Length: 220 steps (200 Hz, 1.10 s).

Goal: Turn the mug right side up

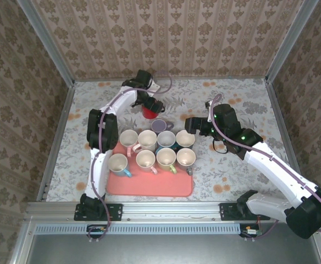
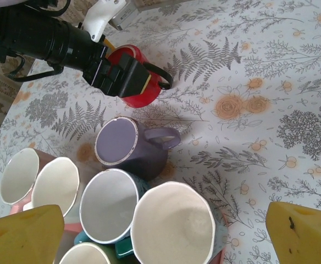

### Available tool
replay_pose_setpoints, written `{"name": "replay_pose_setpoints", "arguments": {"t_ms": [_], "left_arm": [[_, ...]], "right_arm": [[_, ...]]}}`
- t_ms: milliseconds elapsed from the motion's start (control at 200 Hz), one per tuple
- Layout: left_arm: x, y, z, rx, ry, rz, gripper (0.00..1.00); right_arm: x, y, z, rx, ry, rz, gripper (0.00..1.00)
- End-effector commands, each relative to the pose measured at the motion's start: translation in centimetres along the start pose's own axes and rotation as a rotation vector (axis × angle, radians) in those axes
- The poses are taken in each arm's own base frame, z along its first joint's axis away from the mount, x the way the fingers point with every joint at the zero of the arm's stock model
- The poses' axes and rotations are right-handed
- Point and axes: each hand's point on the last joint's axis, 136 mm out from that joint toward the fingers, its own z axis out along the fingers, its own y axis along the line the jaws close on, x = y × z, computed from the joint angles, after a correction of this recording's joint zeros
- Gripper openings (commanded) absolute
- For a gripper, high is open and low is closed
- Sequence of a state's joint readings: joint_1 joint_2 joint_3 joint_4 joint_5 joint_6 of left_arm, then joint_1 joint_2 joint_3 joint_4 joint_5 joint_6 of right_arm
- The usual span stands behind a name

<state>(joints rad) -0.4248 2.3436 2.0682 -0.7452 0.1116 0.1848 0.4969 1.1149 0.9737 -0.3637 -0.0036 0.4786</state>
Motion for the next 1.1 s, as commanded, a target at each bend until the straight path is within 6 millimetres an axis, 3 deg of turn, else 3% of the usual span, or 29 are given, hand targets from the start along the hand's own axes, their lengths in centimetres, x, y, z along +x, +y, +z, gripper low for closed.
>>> {"name": "replay_pose_setpoints", "arguments": {"t_ms": [0, 110, 295, 585, 725, 895, 1095], "left_arm": [[-0.8, 0.3, -2.2, -0.011, -0.040, 0.030, 1.00], [-0.5, 0.7, -1.7, -0.004, -0.032, 0.019, 0.87], [-0.7, 1.3, -1.9, -0.033, -0.052, 0.020, 0.53], [-2.6, 2.2, -4.3, -0.099, -0.170, 0.027, 0.30], [-4.4, 2.3, -7.9, -0.150, -0.365, 0.052, 0.26], [-6.3, 2.2, -14.2, -0.188, -0.644, 0.041, 0.26], [-6.0, 0.1, -20.7, -0.169, -0.860, 0.067, 0.17]], "right_arm": [[0.0, 0.0, 0.3, -0.010, 0.002, 0.016, 0.96], [0.1, 0.0, 0.5, -0.007, 0.005, 0.016, 0.96], [0.2, 0.0, 0.8, -0.010, 0.008, 0.017, 0.95], [0.2, 0.2, 0.8, -0.021, 0.014, 0.022, 0.92], [-0.1, 0.7, 0.3, -0.047, 0.000, 0.026, 0.91], [-1.0, 1.2, -0.9, -0.072, -0.038, 0.061, 0.90], [-2.3, 2.9, -2.7, -0.136, -0.050, 0.078, 0.86]]}}
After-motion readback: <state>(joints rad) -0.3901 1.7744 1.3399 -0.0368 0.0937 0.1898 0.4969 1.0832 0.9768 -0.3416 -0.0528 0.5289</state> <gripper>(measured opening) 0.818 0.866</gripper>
